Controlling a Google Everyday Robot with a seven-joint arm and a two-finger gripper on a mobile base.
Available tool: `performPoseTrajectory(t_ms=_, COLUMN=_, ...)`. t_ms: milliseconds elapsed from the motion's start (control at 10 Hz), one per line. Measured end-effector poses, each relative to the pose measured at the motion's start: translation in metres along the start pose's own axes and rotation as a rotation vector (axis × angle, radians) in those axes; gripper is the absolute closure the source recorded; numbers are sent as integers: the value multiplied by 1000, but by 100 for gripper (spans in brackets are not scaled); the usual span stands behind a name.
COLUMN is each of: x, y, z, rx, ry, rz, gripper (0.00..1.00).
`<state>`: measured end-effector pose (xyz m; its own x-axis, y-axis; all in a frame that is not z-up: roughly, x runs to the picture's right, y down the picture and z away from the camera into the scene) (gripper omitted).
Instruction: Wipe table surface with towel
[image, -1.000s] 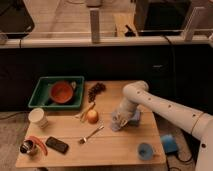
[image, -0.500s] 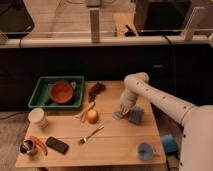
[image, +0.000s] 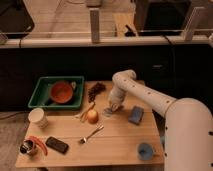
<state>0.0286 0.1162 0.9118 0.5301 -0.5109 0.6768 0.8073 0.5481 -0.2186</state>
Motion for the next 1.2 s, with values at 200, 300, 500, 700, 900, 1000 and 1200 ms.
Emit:
performPoseTrajectory(t_ms=200, x=-30, y=-9, z=6, rx=18, ry=-62, rz=-52, gripper=100)
performPoseTrajectory(t_ms=300, x=-49, y=-5, z=9, rx=20, ry=-98, rz=-73, gripper=100)
performPoseTrajectory(t_ms=500, x=-76, y=11, z=11, rx=5, ry=-136, rz=-94, gripper=100)
performPoseTrajectory(t_ms=700, x=-91, y=37, z=10, rx=-25, ry=-156, rz=-68, gripper=100)
performPoseTrajectory(t_ms=900, x=-84, y=66, z=2, rx=-44, ry=-151, rz=-9, gripper=100)
performPoseTrajectory(t_ms=1000, x=-78, y=80, z=-6, rx=-50, ry=-135, rz=25, gripper=100)
performPoseTrajectory(t_ms=1200, x=-58, y=111, z=-21, rx=-63, ry=-87, rz=106, gripper=100)
